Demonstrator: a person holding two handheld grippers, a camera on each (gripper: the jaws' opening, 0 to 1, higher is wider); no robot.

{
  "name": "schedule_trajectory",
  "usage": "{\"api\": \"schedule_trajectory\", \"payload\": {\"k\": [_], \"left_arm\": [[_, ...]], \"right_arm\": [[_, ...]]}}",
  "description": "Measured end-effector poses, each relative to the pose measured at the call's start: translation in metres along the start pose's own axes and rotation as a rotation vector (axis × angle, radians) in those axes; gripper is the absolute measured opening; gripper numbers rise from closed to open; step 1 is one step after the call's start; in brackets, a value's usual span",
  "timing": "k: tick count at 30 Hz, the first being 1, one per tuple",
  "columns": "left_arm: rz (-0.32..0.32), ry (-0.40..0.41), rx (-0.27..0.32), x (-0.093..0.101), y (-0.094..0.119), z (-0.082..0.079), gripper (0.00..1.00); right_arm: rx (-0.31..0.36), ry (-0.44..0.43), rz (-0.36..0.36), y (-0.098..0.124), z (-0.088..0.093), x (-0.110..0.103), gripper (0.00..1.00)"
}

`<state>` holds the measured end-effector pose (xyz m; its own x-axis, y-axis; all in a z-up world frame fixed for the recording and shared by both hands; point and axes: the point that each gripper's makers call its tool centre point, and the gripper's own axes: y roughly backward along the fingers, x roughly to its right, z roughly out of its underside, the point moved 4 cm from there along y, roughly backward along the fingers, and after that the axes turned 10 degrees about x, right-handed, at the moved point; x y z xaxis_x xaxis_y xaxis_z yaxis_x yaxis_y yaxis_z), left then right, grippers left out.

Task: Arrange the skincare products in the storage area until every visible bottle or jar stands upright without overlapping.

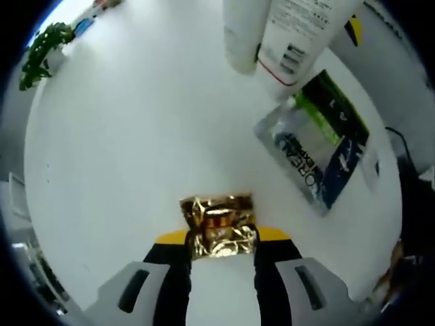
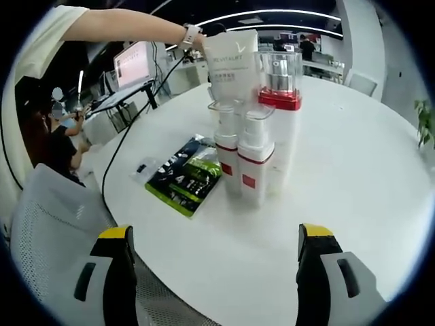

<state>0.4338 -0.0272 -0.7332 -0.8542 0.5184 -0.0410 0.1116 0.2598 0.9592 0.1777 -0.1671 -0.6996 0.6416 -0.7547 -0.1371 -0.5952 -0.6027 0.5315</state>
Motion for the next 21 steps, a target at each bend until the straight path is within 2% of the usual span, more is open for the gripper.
{"api": "schedule_trajectory", "payload": {"k": [4, 6, 9, 10, 13, 16, 19, 21], "left_arm": [[0.001, 0.05, -0.029, 0.003, 0.002, 0.014, 0.31], [-0.007, 0.143, -0.036, 0.01, 0.006, 0.018, 0.31], [-0.04, 0.226, -0.047, 0.017, 0.013, 0.023, 0.31], [-0.044, 0.232, -0.044, 0.02, 0.015, 0.024, 0.31], [-0.045, 0.334, -0.076, 0.031, 0.022, 0.037, 0.32], [-0.072, 0.371, -0.092, 0.043, 0.029, 0.04, 0.31], [-0.066, 0.466, -0.081, 0.057, 0.035, 0.04, 0.31], [-0.077, 0.48, -0.082, 0.064, 0.038, 0.037, 0.31]], "right_arm": [[-0.006, 0.014, -0.006, 0.0, 0.001, -0.002, 1.0], [-0.005, 0.018, -0.007, -0.001, 0.0, 0.0, 1.0], [-0.005, 0.025, -0.013, -0.001, 0.0, -0.002, 1.0], [-0.005, 0.03, -0.016, -0.001, 0.0, -0.004, 1.0], [-0.009, 0.041, -0.022, -0.002, -0.001, -0.003, 1.0], [-0.009, 0.056, -0.021, -0.002, -0.002, -0.003, 1.0], [-0.004, 0.059, -0.025, -0.003, -0.003, -0.004, 1.0], [-0.007, 0.069, -0.031, -0.003, -0.003, -0.006, 1.0]]}}
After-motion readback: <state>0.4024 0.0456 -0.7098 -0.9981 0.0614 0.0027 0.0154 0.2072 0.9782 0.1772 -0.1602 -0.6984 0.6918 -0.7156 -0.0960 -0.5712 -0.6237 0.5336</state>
